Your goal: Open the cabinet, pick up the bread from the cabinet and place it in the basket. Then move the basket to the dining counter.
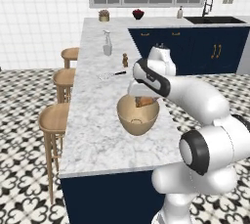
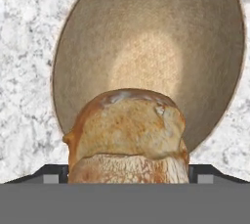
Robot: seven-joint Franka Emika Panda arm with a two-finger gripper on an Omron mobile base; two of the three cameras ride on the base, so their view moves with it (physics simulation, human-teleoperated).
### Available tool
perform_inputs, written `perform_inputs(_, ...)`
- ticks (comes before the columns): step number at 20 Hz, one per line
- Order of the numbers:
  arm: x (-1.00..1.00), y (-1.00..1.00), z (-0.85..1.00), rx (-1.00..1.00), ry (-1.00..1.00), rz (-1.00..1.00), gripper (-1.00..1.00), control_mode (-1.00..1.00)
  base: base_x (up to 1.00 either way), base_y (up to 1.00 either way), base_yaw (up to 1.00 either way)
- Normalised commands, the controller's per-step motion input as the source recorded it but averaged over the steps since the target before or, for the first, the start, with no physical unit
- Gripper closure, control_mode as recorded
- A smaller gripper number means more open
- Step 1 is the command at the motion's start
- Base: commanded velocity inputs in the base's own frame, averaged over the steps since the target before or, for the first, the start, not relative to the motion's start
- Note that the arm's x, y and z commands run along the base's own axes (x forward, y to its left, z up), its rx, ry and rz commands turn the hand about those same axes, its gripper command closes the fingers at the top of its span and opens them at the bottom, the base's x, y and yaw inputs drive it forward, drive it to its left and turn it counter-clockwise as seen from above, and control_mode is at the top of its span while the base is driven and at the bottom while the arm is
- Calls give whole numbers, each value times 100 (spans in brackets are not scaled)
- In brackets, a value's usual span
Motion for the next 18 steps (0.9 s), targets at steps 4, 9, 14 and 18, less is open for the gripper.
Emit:
perform_inputs(4,30,0,-21,0,0,4,100,-100,0,0,0)
perform_inputs(9,2,0,-30,0,0,9,100,-100,0,0,0)
perform_inputs(14,1,0,-37,-3,0,10,100,-100,0,0,0)
perform_inputs(18,2,0,-28,-5,0,8,100,-100,0,0,0)
